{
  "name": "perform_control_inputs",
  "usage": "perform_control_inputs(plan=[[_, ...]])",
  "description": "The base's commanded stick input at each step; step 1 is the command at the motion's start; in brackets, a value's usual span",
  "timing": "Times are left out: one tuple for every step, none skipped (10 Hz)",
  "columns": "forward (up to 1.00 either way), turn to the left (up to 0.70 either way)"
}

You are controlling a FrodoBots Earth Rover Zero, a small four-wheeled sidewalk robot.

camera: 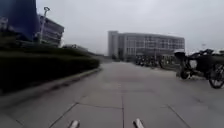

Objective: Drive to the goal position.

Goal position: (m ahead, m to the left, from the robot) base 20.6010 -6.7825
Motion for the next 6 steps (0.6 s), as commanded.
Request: perform_control_inputs(plan=[[0.85, -0.04], [0.85, -0.04], [0.85, -0.04], [0.85, -0.04], [0.85, -0.14], [0.85, -0.25]])
